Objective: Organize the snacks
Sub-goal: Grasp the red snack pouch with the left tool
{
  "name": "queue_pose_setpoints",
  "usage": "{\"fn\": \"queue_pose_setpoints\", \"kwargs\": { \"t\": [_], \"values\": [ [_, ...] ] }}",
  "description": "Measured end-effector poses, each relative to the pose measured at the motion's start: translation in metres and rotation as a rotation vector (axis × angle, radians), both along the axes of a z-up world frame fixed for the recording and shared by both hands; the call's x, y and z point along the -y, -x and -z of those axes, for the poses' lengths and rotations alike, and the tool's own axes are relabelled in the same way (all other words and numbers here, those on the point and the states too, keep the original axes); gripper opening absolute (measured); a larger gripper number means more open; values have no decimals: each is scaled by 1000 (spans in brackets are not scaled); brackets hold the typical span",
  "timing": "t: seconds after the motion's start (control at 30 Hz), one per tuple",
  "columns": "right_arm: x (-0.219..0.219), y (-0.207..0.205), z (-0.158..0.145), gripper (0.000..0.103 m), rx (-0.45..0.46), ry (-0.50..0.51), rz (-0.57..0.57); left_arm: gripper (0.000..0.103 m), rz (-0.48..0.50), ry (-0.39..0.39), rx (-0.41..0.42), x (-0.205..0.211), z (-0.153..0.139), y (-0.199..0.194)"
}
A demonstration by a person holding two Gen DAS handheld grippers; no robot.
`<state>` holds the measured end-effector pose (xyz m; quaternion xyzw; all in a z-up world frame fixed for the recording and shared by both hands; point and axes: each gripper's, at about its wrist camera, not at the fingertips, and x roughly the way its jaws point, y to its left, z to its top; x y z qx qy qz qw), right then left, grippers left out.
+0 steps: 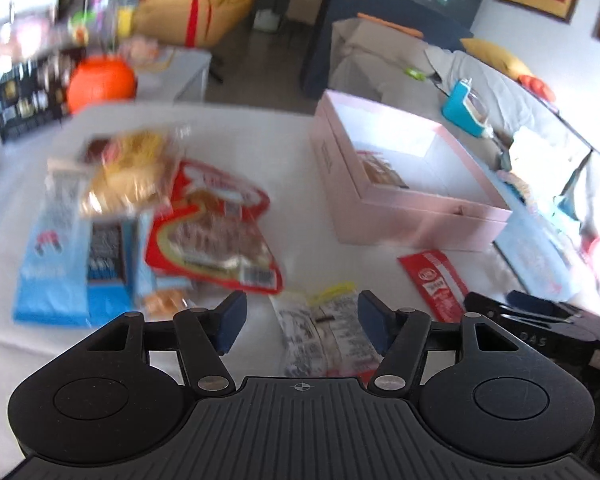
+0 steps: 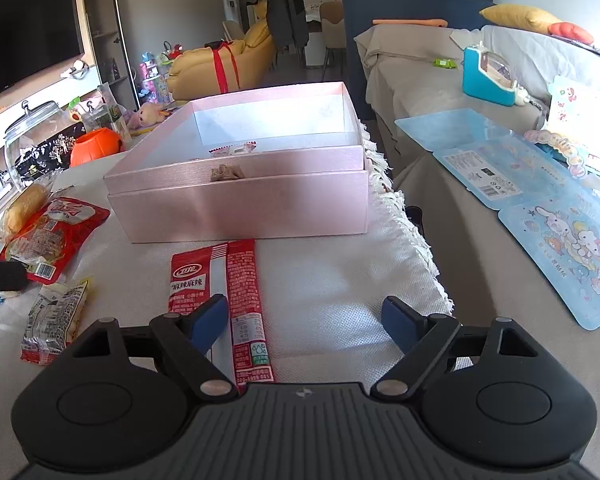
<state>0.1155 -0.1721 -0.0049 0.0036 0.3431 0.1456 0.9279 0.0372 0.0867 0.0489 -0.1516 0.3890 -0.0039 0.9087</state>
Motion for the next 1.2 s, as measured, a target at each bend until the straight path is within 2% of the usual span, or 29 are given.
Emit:
{"fn": "queue_pose_setpoints", "kwargs": {
  "t": [0.17,0.37,0.43,0.5,0.57,0.6,0.67,0.73,0.8,0.9,1.0,1.17,1.2],
  "values": [
    [0,0,0,85,0,-1,0,67,87,-14,-38,22,12,-9],
    [0,-1,0,86,-1,-2,1,67,145,-96,-64,43,25,-15],
    [0,-1,1,86,-1,-2,1,67,161,-99,-44,45,23,-14],
    [1,-1,0,86,-1,-2,1,67,166,-60,0,39,16,-12],
    [1,-1,0,86,-1,-2,1,67,135,-54,57,29,5,-12],
    [1,-1,0,86,-1,-3,1,67,105,-80,84,23,-2,-13],
    [1,-1,0,86,-1,-3,1,67,29,-184,119,9,-9,-21],
    [1,-1,0,86,-1,-3,1,66,-50,-281,98,-6,-9,-35],
    [1,-1,0,86,-1,-3,1,65,-75,-296,58,-20,-3,-52],
    [1,-1,0,87,-1,-3,1,65,-70,-273,12,-27,7,-73],
    [1,-1,0,87,-1,-3,1,69,-45,-361,2,-19,14,-89],
    [1,-1,0,87,-1,-4,0,91,10,-487,-26,-13,28,-108],
    [1,-1,0,87,-1,-5,0,91,14,-500,-35,-12,29,-107]
  ]
}}
